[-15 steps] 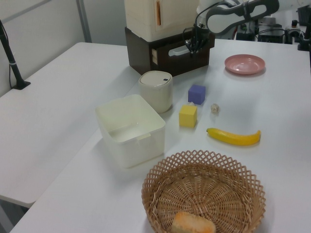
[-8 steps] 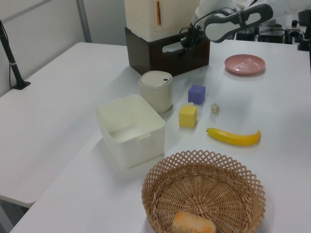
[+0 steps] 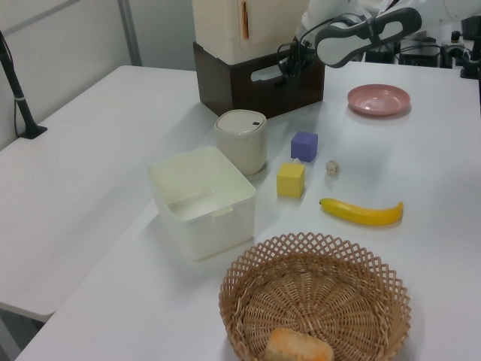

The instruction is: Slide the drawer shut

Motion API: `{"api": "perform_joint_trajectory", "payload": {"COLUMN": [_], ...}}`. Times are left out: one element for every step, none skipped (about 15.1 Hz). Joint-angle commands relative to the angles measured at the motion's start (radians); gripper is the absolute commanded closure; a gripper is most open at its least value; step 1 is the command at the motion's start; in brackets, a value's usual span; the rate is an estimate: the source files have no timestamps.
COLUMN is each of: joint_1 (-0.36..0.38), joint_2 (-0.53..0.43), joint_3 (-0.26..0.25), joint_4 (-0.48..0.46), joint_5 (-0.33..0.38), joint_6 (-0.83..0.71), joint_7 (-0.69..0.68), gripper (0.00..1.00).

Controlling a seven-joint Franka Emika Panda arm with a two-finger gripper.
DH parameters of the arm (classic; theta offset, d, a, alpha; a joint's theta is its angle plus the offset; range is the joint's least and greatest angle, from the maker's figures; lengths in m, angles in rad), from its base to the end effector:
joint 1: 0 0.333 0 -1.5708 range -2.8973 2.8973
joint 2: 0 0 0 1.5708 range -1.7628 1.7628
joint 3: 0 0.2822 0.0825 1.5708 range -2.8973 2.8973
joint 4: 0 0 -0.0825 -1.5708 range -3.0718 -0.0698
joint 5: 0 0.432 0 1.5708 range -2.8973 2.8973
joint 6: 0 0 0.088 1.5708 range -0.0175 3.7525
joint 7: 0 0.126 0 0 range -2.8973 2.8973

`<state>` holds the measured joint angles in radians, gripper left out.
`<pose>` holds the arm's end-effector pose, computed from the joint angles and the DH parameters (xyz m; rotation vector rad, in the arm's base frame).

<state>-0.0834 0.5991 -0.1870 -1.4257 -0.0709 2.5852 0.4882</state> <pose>0.7712 -0.1849 0.3506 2.7789 -0.9310 0.8757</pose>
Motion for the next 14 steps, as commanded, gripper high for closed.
{"api": "perform_joint_trajectory", "payload": {"joint_1": [0.057,0.071,0.089,0.106,0.125,0.151,0.169,0.184,0.200,0.217,0.235,0.253,0.264,0.270], "joint_2": [-0.008,-0.030,-0.044,-0.058,-0.077,-0.099,-0.134,-0.168,-0.198,-0.228,-0.255,-0.287,-0.315,-0.346], "joint_3": [-0.023,-0.023,-0.022,-0.019,-0.016,-0.015,-0.015,-0.014,-0.012,-0.012,-0.012,-0.012,-0.012,-0.012], "joint_4": [0.007,0.005,0.004,0.004,0.004,-0.005,-0.019,-0.027,-0.038,-0.054,-0.079,-0.110,-0.137,-0.165], "joint_5": [-0.053,-0.055,-0.055,-0.055,-0.053,-0.052,-0.047,-0.040,-0.033,-0.030,-0.029,-0.029,-0.029,-0.029], "joint_6": [-0.009,-0.054,-0.101,-0.164,-0.231,-0.313,-0.397,-0.466,-0.517,-0.549,-0.571,-0.588,-0.605,-0.629], "joint_7": [0.023,0.020,0.010,-0.003,-0.025,-0.052,-0.087,-0.124,-0.134,-0.137,-0.140,-0.143,-0.145,-0.146], "gripper": [1.00,1.00,1.00,1.00,1.00,1.00,1.00,1.00,1.00,1.00,1.00,1.00,1.00,1.00]}}
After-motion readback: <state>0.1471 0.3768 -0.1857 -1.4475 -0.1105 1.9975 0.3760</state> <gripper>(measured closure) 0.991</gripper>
